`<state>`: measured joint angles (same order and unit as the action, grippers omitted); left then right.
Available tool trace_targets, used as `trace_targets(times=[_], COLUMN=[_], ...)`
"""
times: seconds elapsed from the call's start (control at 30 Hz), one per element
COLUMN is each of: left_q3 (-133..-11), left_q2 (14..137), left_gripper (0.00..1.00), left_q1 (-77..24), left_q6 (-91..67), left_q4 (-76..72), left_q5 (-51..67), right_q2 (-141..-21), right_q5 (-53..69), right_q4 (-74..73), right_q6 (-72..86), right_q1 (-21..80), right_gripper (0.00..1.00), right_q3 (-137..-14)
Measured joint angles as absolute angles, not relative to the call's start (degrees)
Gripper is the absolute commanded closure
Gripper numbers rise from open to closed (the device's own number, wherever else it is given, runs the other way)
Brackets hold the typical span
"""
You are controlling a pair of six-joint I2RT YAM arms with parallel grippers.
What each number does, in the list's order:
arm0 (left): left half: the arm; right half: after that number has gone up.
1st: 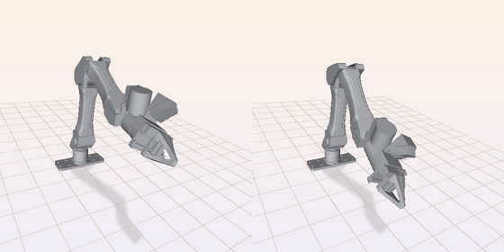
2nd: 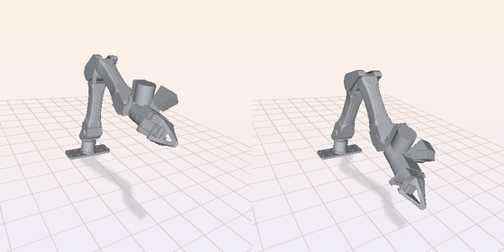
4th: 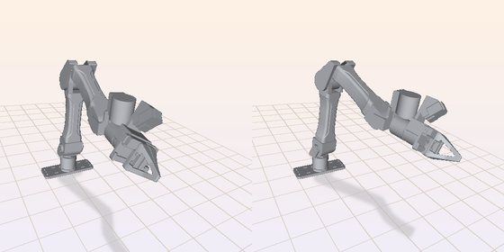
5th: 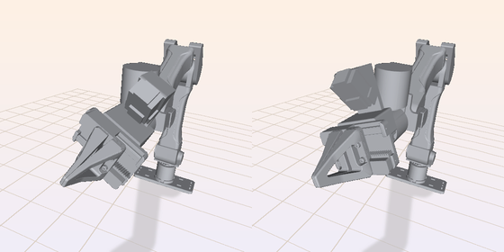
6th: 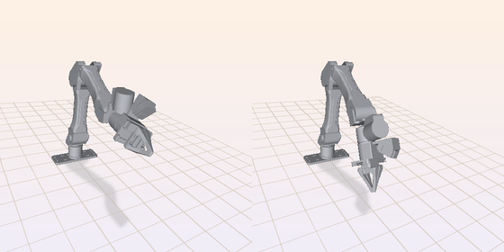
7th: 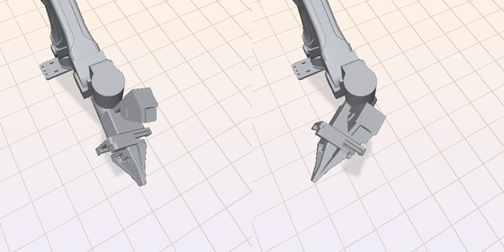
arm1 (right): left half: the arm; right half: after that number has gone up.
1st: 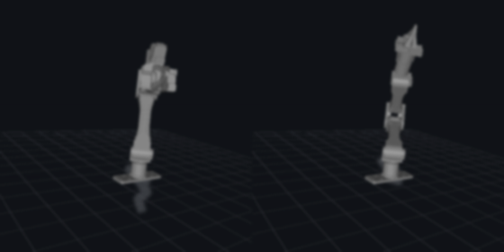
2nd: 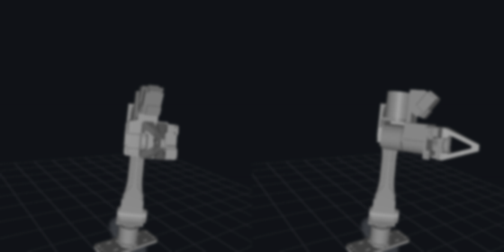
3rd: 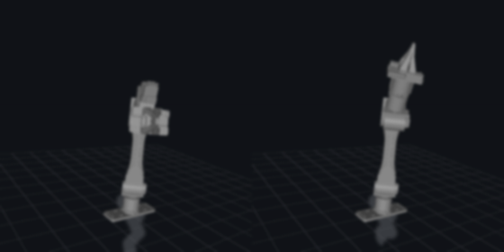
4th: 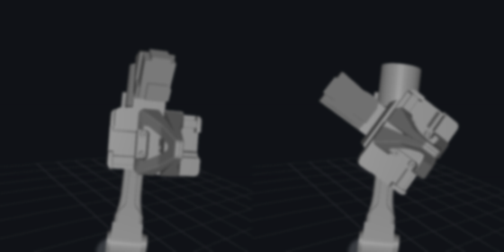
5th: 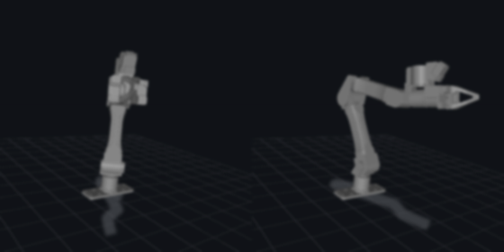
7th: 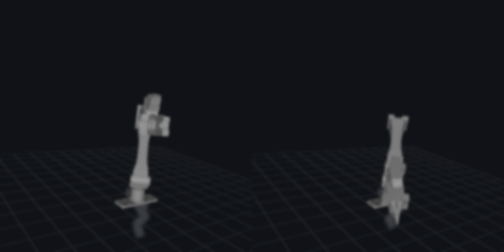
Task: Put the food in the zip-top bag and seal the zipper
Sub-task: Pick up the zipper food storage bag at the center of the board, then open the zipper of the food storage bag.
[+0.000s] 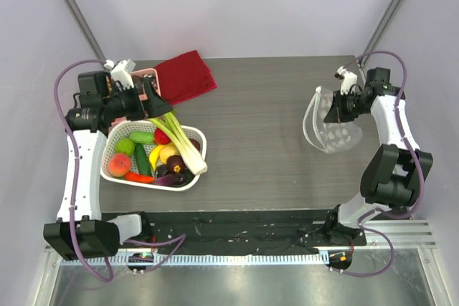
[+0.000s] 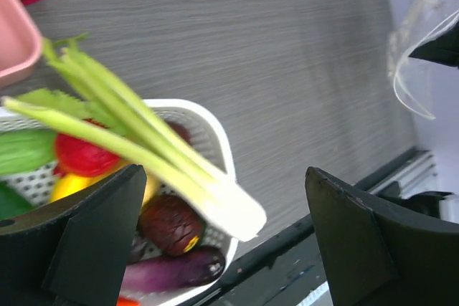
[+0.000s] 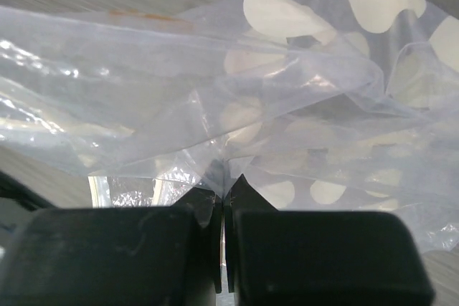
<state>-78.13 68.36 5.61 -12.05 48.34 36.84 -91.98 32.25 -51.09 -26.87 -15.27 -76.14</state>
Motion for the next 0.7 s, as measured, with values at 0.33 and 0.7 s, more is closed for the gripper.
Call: trace_targets(times=[0.33, 0.7], left_q3=[-76.1, -79.2], left_q2=[73.8, 88.3], left_gripper=[0.06, 0.17], left_q1=[-12.8, -33.4], left_q6=[-16.8, -22.4], left_q4=[35.1, 25.8], left_q5=[37.4, 33.0], right_q2=[-85.0, -75.9], right_q5=[43.7, 40.9], right_q4=[-49.8, -36.7], right_q6=[-14.3, -0.8], right_q1=[-6.2, 6.8], right_gripper=[0.99, 0.99], right_q3=[-77.9, -68.1])
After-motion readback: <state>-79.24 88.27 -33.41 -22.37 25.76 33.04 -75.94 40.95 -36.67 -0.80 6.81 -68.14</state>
